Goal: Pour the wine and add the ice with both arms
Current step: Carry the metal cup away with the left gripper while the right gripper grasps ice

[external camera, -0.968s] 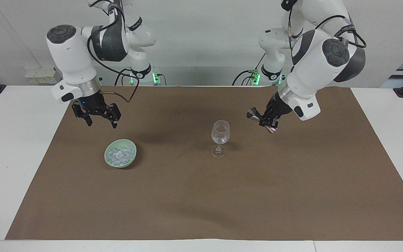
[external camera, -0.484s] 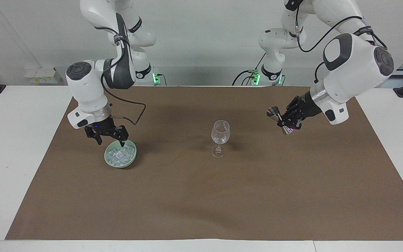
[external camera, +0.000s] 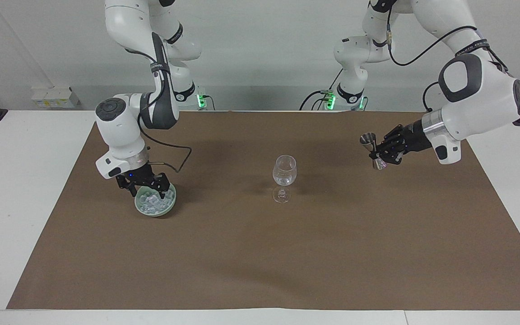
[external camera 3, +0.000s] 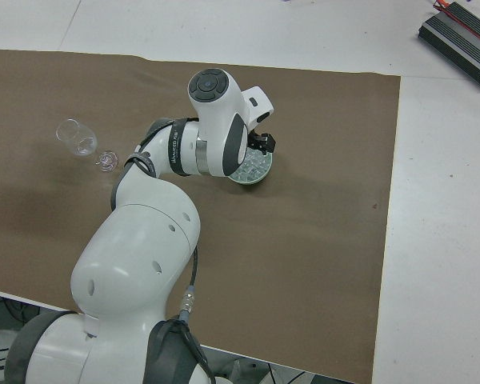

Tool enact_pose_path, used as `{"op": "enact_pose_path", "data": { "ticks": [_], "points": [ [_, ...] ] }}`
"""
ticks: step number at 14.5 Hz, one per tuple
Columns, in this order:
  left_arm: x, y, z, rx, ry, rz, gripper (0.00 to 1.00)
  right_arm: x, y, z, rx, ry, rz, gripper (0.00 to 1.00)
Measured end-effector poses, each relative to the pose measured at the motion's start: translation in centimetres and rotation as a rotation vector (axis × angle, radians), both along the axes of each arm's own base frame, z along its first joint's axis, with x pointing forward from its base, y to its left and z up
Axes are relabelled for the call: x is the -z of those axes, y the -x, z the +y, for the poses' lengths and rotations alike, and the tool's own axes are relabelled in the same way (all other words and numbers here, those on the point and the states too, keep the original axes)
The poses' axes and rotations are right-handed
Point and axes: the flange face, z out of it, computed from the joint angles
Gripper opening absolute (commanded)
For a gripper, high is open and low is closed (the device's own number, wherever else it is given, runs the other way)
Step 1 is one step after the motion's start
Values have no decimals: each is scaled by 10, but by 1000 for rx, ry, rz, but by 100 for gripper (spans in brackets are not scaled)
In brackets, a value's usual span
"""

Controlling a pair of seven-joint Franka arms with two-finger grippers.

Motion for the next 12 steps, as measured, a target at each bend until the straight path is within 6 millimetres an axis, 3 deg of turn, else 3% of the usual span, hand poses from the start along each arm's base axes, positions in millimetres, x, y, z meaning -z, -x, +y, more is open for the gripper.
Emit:
{"op": "enact_pose_path", "data": {
  "ticks": [5,6,7,9,12],
  "points": [
    [33,7,42,-5,99,13,0,17,3,0,-1,0,26,100],
    [39,9,52,-8,118,11,0,18,4,0,-1,0,30,92],
    [45,10,60,-15,140,10,0,19,4,0,-1,0,31,72],
    [62,11,73,-19,178,14,0,19,5,0,-9,1,32,45],
    [92,12,83,-7,227,26,0,19,5,0,-25,3,32,13]
  ]
}}
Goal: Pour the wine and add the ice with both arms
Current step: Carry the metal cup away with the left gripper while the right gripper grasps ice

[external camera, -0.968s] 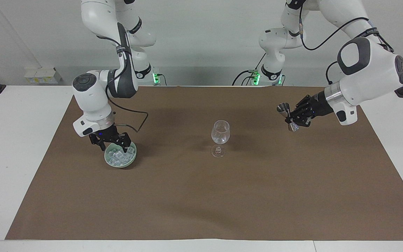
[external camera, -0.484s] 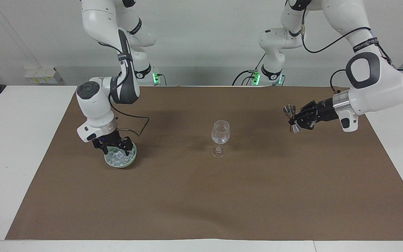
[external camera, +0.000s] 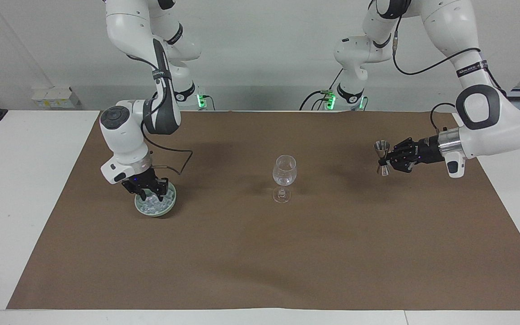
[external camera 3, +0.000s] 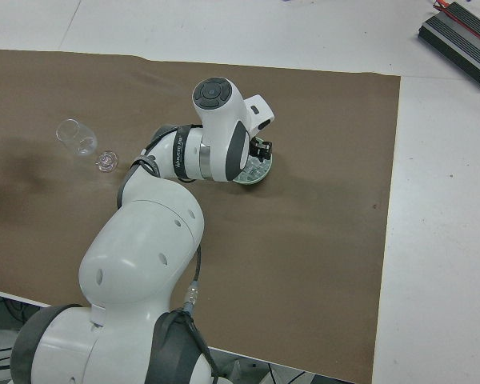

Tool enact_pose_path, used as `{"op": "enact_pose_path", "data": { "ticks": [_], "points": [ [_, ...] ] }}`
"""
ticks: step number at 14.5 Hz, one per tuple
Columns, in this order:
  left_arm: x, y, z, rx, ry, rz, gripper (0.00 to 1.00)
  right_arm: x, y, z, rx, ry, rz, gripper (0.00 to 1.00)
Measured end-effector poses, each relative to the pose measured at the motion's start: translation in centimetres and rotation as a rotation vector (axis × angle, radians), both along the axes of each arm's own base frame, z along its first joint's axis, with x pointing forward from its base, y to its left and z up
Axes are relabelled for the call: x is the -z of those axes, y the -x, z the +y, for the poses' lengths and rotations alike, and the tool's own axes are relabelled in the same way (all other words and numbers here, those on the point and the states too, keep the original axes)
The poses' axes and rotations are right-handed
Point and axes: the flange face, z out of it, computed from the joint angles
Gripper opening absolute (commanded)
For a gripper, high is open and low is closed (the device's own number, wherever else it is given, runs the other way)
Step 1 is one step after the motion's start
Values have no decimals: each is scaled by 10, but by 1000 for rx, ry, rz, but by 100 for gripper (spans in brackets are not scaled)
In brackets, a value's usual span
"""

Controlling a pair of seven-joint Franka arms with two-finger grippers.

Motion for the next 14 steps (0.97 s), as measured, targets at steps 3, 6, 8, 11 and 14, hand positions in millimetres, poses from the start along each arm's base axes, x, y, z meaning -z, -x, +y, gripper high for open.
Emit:
{"op": "enact_pose_path", "data": {
  "ticks": [3,6,8,11,14],
  "points": [
    [26,2,11,-30,51,26,0,0,0,0,0,0,0,6],
    [58,3,30,-94,107,58,0,0,0,0,0,0,0,6],
    [70,3,43,-141,130,72,0,-1,0,0,0,0,-2,1],
    [84,9,59,-211,159,98,0,-7,-2,0,0,0,-15,0],
    [95,15,66,-290,191,133,0,-28,-2,0,-1,0,-50,0]
  ]
}}
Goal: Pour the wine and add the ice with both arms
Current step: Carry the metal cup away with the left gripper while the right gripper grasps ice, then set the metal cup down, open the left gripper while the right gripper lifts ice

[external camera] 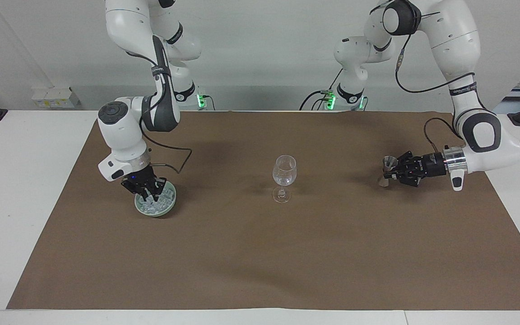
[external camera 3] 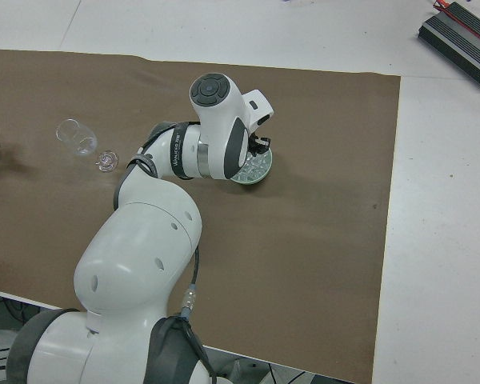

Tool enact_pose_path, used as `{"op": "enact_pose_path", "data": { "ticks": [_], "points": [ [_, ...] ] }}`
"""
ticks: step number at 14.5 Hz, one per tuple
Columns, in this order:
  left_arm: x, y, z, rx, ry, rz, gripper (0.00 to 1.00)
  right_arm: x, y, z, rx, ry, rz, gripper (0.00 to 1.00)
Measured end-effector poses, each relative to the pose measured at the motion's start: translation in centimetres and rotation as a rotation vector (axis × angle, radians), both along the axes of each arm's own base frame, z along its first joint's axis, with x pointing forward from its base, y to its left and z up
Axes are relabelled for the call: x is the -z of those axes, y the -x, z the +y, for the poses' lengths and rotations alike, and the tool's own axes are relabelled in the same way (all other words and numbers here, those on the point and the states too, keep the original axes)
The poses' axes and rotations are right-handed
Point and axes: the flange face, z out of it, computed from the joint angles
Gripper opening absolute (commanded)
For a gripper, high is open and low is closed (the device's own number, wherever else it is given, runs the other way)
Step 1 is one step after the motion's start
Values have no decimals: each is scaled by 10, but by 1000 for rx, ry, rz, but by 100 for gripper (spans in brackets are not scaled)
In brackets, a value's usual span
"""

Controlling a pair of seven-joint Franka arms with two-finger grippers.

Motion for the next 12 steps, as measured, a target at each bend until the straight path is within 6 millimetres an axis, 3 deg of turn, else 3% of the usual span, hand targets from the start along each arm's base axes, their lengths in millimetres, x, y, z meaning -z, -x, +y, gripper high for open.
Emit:
{"op": "enact_pose_path", "data": {
  "ticks": [12],
  "points": [
    [31,17,-11,-116,71,65,0,-107,28,3,-3,4,-50,0]
  ]
}}
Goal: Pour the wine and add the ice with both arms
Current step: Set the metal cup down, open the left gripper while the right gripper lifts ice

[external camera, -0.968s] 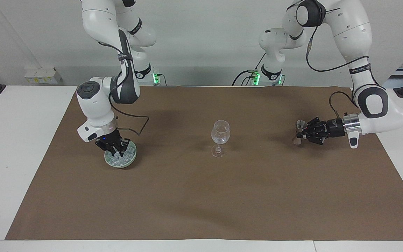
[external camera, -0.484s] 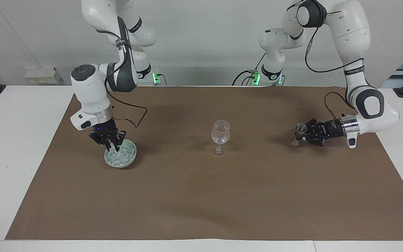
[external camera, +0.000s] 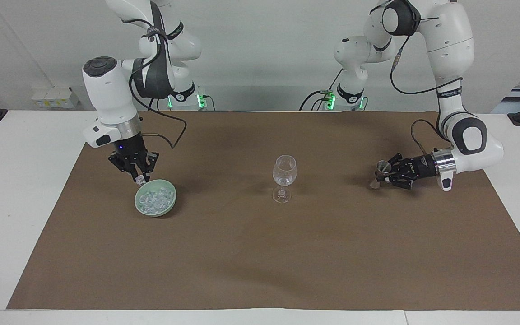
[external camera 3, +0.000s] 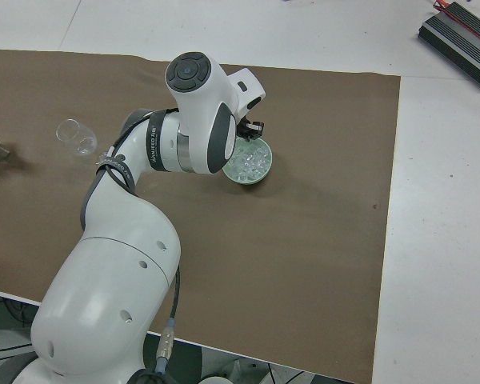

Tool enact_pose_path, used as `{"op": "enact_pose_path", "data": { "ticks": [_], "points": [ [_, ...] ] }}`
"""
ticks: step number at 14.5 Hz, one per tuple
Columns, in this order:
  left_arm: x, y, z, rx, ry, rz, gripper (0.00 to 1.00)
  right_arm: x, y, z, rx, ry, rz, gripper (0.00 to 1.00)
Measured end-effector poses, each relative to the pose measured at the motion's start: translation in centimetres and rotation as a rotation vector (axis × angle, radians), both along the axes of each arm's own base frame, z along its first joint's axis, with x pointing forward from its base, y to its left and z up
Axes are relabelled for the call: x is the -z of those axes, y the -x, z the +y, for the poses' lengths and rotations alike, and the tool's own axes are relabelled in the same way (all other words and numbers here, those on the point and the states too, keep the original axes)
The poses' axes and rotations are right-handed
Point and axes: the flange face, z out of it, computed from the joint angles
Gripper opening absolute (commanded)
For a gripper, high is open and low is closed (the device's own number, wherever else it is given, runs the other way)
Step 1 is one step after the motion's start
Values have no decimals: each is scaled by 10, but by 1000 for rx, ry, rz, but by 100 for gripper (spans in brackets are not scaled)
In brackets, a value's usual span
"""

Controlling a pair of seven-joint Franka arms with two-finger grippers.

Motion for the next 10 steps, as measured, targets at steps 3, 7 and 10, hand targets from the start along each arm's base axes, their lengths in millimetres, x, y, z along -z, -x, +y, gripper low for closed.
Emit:
{"op": "enact_pose_path", "data": {
  "ticks": [3,7,10],
  "points": [
    [5,4,-6,5,1,11,0,-37,16,0,2,2,-1,0],
    [11,8,-7,8,-1,5,0,-67,27,-1,4,4,7,0],
    [15,11,-7,14,-1,-6,0,-78,27,1,2,4,-1,0]
  ]
}}
